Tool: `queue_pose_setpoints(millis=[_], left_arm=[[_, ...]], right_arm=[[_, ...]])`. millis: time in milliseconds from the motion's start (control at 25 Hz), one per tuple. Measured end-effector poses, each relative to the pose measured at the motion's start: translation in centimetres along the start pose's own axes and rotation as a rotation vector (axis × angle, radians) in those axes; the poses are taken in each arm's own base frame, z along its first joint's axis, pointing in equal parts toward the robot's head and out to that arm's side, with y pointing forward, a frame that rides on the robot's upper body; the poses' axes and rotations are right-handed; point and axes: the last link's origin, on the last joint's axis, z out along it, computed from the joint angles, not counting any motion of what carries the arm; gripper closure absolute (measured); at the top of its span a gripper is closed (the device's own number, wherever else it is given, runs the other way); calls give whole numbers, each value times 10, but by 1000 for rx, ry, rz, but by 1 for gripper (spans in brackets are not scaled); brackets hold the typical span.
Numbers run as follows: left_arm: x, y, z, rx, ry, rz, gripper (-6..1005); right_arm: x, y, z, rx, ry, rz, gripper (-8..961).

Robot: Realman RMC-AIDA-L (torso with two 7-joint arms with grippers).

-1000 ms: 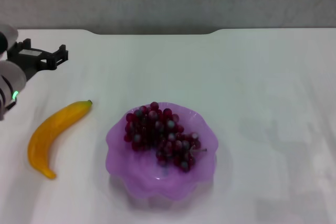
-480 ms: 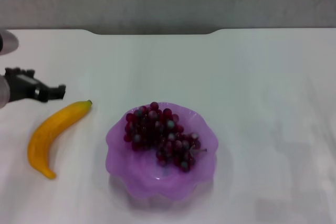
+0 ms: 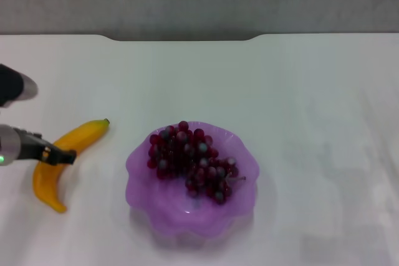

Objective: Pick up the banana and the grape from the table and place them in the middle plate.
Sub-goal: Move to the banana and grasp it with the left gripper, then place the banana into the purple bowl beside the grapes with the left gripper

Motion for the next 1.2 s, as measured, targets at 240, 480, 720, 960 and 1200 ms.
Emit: queue_pose_setpoints(millis=[240, 480, 720, 960, 1200], left_arm=[[-6, 8, 7, -7, -36, -7, 132], [-5, 6, 8, 11, -29, -4, 167], [-5, 3, 9, 19, -30, -12, 228], [-4, 5, 9, 11, -33, -9, 343], [6, -1, 2, 60, -17, -45, 487]], right_arm=[[1, -2, -1, 3, 5, -3, 50], [1, -1, -2, 3, 5, -1, 50], [0, 0, -2, 0, -4, 0, 51], [0, -1, -2, 4, -5, 0, 51], [0, -1, -2, 5, -8, 6, 51]])
